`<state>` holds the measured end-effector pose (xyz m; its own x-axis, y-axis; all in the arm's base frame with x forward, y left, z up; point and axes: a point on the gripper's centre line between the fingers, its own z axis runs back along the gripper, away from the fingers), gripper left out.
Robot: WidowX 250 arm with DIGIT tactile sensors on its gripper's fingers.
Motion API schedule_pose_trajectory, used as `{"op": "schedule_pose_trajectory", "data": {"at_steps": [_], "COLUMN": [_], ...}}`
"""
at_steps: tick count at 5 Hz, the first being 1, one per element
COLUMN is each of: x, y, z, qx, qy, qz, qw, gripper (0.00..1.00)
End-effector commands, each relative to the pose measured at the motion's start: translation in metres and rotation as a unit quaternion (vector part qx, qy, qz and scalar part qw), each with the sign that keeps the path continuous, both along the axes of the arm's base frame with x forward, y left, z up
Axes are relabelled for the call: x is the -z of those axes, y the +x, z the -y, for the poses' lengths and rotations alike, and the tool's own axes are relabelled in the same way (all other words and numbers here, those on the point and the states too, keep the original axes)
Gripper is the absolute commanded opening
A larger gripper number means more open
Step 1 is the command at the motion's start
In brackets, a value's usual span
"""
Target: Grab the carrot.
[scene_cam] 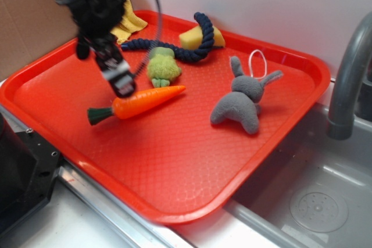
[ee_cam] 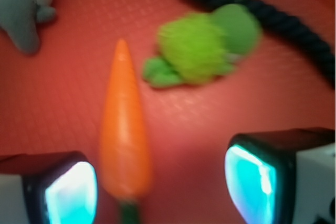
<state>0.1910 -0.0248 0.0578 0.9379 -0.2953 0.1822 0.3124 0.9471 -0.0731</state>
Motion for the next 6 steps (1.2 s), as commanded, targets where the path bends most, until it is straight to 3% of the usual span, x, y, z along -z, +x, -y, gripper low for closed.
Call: {"op": "schedule_pose_trajectory", "data": {"at_steps": [1,2,3,4,6], "x": [0.035,0.059,0.062,0.025,-0.057], "y": [0.014,0.01,0.001,-0.011,-0.035], "z": [0.021,0.011,-0.005,-0.011,-0.026], "qx": [-0.047,-0.014,0.025,0.003,-0.061], "qy": [-0.01,0.018,0.016,0.019,-0.026], "qz": [-0.057,-0.079,-0.072,-0.055,-0.041], "qw": [0.997,0.997,0.997,0.998,0.997], "gripper": [1.0,1.0,0.0,0.0,0.0]}}
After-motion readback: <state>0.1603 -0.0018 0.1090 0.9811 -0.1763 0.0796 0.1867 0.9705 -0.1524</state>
